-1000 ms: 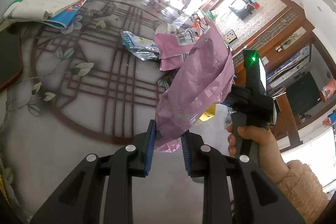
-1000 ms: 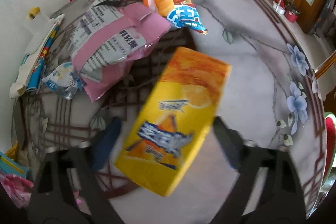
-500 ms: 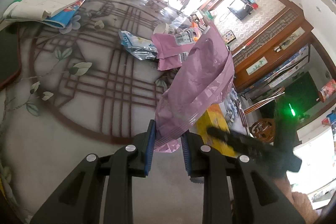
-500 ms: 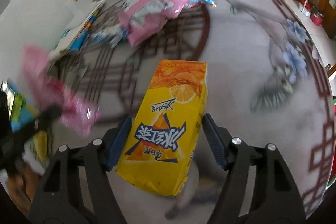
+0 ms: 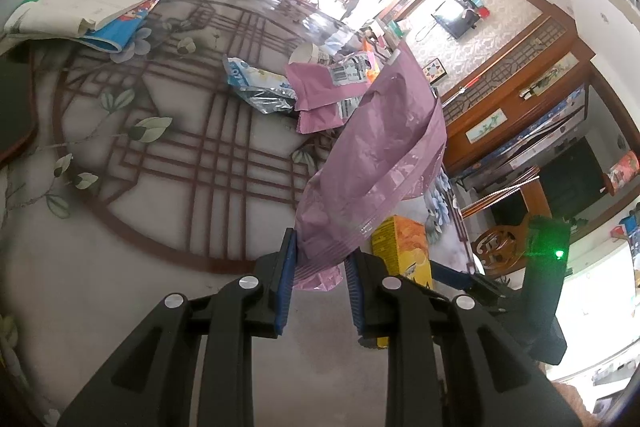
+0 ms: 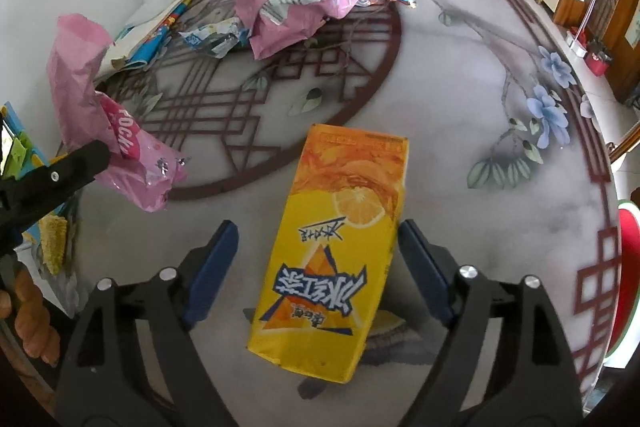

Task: Collect trash
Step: 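Carry the purple bag and yellow drink carton over the red bin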

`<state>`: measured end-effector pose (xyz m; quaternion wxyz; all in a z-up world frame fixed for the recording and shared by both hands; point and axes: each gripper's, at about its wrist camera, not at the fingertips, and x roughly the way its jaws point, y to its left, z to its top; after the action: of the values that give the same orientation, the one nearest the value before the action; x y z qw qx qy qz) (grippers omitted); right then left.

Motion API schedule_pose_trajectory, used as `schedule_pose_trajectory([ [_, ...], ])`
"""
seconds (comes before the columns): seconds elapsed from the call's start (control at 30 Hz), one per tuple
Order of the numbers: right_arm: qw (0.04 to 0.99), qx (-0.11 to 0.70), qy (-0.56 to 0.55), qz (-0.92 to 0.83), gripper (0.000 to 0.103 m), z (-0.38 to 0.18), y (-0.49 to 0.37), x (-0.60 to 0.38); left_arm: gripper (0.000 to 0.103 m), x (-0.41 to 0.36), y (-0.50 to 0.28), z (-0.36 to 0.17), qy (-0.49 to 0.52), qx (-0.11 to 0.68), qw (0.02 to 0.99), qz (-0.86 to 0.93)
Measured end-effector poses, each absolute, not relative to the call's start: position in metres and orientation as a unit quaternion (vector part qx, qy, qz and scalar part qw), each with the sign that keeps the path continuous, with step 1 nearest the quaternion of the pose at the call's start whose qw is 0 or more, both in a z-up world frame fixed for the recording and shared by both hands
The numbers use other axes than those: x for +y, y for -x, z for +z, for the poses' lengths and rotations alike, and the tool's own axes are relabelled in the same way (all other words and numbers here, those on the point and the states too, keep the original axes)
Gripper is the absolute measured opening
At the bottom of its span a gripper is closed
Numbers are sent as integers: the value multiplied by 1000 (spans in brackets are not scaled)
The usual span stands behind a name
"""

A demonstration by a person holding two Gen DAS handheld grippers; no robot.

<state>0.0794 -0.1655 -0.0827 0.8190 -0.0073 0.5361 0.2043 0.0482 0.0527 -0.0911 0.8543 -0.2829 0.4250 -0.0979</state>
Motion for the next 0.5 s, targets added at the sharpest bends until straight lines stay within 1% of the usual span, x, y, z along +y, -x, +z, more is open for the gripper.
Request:
schedule_pose_trajectory([
  [0.03,819,536,9,204,61,-83,-79,-166,21,53,-48,-91,283,424,854,-98],
  [0.5,827,516,-37,220,61,-65,-68,-189,21,53,-48,-90,282,423,855,-100],
])
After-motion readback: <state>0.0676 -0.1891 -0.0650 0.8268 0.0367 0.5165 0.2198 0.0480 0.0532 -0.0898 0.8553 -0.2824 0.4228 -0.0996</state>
